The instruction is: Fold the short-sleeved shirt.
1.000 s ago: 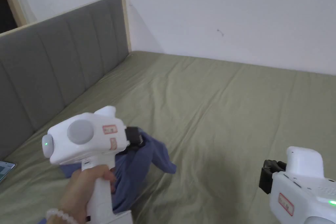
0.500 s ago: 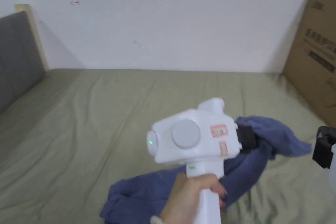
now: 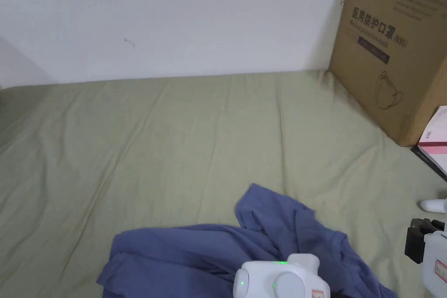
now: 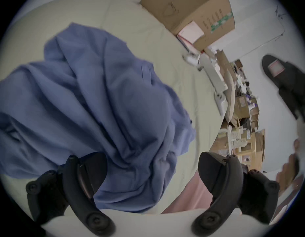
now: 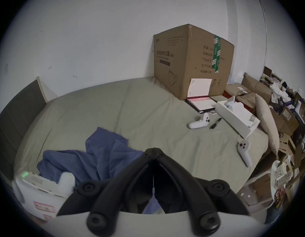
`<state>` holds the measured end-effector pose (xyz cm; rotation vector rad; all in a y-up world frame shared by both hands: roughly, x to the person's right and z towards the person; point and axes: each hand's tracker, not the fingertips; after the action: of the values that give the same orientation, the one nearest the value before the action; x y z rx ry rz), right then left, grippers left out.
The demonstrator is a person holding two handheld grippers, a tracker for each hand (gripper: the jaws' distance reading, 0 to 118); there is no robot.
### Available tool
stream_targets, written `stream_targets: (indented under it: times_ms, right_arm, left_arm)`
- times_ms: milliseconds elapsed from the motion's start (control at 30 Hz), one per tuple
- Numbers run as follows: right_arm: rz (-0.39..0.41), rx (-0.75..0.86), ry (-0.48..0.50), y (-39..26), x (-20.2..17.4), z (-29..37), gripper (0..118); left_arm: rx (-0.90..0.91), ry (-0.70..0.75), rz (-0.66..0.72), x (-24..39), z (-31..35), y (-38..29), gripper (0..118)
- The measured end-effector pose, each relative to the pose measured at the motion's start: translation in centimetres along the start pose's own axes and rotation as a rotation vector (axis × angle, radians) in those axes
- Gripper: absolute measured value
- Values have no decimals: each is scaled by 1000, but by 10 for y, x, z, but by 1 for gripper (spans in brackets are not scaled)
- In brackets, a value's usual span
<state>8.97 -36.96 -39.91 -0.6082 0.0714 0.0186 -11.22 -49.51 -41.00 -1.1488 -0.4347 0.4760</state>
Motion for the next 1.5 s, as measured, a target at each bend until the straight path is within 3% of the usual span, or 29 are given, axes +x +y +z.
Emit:
stream_targets:
  times_ms: [133,167,200,233,267,333,500,533,567,633,667,700,800,867,933,967,1000,1033,1067,1133,1300,1333,1400,1433,1500]
  right_arm:
    - [28,3,54,4,-19,-3,0]
    - [37,7,62,5,-24,-3,0]
    - [43,5,75,5,-30,-4,0]
    - [44,2,91,4,-34,-5,0]
    - [41,-2,109,3,-39,-7,0]
    - [35,-22,142,-1,-50,-10,0]
    - [88,-57,174,-10,-73,-23,0]
    - [93,-64,179,-11,-76,-26,0]
    - [95,-79,183,-11,-79,-31,0]
    - [98,-91,187,-11,-84,-39,0]
    - [101,-100,187,-11,-85,-42,0]
    - [105,-101,186,-11,-86,-44,0]
    - [115,-126,177,-15,-83,-54,0]
    - [114,-154,156,-21,-81,-62,0]
    - [111,-181,147,-25,-78,-70,0]
    - [108,-193,144,-27,-77,-73,0]
    - [107,-204,143,-29,-76,-76,0]
    - [107,-216,142,-30,-75,-79,0]
    - [108,-222,143,-32,-74,-83,0]
    - [96,-244,158,-32,-73,-94,0]
    - [106,-281,237,-3,-77,-135,3]
    - [114,-284,250,8,-79,-148,19]
    - [114,-334,281,26,-82,-181,71]
    - [109,-379,294,32,-83,-200,83]
    - [113,-427,232,37,-90,-230,83]
  left_arm:
    - [130,75,-50,-1,53,18,108]
    - [154,88,-53,-5,66,19,97]
    - [196,89,-56,-10,81,18,72]
    - [234,125,-52,-18,96,17,21]
    - [247,187,-44,-24,102,15,0]
    - [239,322,-25,-49,109,6,0]
    - [230,317,130,-114,131,-10,0]
    - [263,331,143,-120,142,-8,8]
    - [294,360,132,-130,154,-1,32]
    - [283,409,111,-150,172,16,104]
    - [289,439,107,-162,180,25,116]
    - [301,453,114,-178,184,33,117]
    - [298,516,209,-229,185,63,105]
    - [252,504,282,-260,173,77,78]
    - [222,439,364,-282,156,79,68]
    - [157,432,397,-293,139,76,57]
    - [171,499,340,-292,137,73,26]
    - [209,496,272,-279,146,74,8]
    - [187,551,249,-266,150,72,8]
    - [199,447,271,-258,151,66,8]
    - [163,585,133,-232,144,57,8]
    - [167,574,144,-230,148,56,8]
    - [207,534,167,-228,161,56,8]
    - [227,532,161,-225,168,56,8]
    - [257,548,144,-220,182,60,8]
